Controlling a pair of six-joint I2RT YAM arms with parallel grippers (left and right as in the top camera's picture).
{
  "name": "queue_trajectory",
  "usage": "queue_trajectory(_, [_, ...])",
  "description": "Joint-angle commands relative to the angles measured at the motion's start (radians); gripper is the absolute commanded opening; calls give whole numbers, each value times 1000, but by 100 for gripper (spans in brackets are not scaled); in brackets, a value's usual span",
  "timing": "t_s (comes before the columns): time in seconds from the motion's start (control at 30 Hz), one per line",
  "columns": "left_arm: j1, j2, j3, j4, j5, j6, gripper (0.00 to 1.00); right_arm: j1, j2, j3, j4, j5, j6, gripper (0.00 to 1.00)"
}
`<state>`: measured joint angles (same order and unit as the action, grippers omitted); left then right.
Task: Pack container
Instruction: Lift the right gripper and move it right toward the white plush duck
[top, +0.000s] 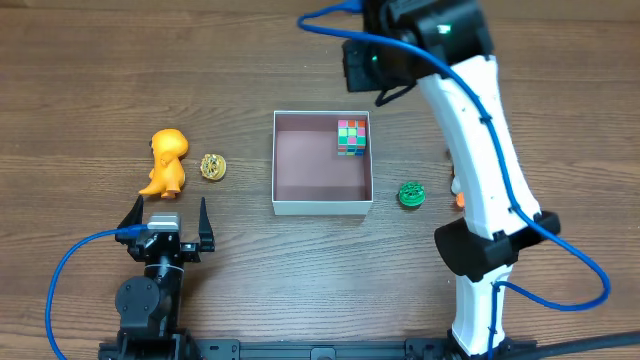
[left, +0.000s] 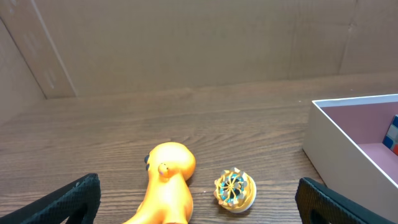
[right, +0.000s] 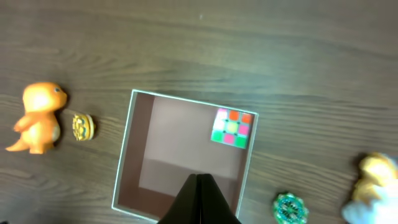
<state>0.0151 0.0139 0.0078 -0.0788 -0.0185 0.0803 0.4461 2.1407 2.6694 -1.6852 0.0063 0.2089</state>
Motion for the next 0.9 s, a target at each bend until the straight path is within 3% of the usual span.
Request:
queue_trajectory(0.0, [6, -3, -3, 2, 15, -6, 100, -41, -20, 66, -7, 75, -9, 7])
queue_trajectory(0.13, [6, -3, -3, 2, 15, -6, 100, -86, -47, 66, -9, 82, -36, 12])
queue_trajectory(0.27, [6, -3, -3, 2, 15, -6, 100, -158, -66, 66, -9, 82, -61, 28])
queue_trajectory(0.37, [6, -3, -3, 2, 15, -6, 100, -219, -85, 66, -9, 82, -68, 55])
queue_trajectory(0.47, [6, -3, -3, 2, 15, -6, 100, -293, -107, 66, -9, 82, -110, 97])
queue_trajectory(0.87, [6, -3, -3, 2, 15, -6, 100, -451, -118, -10, -7, -8, -341, 100])
